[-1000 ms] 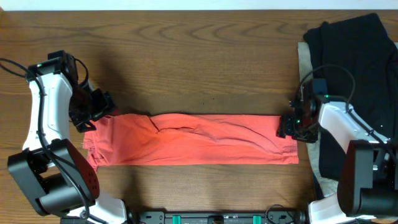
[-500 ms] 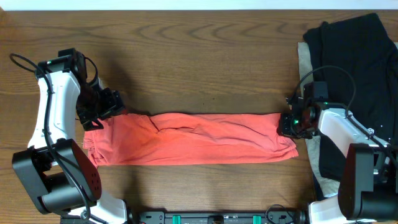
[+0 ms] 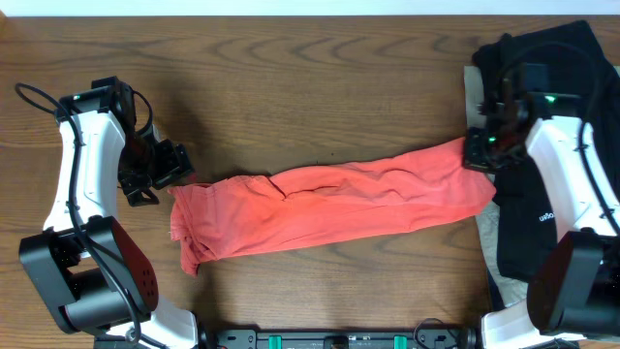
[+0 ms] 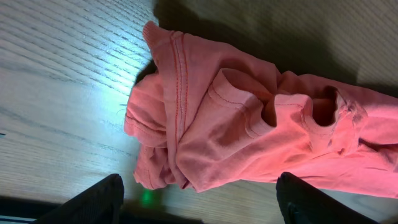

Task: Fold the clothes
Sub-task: 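Push the right end of the strip leftward with the right gripper, then fold the strip's right half over toward the left gripper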

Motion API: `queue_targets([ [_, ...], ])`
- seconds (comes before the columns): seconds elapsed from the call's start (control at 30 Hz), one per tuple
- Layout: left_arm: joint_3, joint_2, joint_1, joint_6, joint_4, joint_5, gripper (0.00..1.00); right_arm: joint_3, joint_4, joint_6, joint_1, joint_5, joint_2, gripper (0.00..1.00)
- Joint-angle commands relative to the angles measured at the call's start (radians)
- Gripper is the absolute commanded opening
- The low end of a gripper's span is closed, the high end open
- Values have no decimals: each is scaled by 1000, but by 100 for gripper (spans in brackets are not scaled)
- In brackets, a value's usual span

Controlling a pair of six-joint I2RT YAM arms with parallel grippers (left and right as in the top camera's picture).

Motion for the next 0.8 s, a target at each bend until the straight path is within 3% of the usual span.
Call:
queue_targets([
  [0.0,-3,-2,3,9,-3,-13,80,9,-10,30,105,-87,-2,1],
  [0.13,-3,-2,3,9,-3,-14,80,6,8,161,249,-90,1,1],
  [0.43,-3,-2,3,9,-3,-13,81,-5,131,271,509,-91,34,3],
  [0.53,-3,-2,3,9,-6,-13,81,-5,173,270,566,-90,52,60],
  [0.57,-3,-2,3,10,-7,-13,81,-5,189,270,583,-90,59,69],
  [0.77,-3,-2,3,10,-22,-32,82,-5,224,251,624,-74,61,70],
])
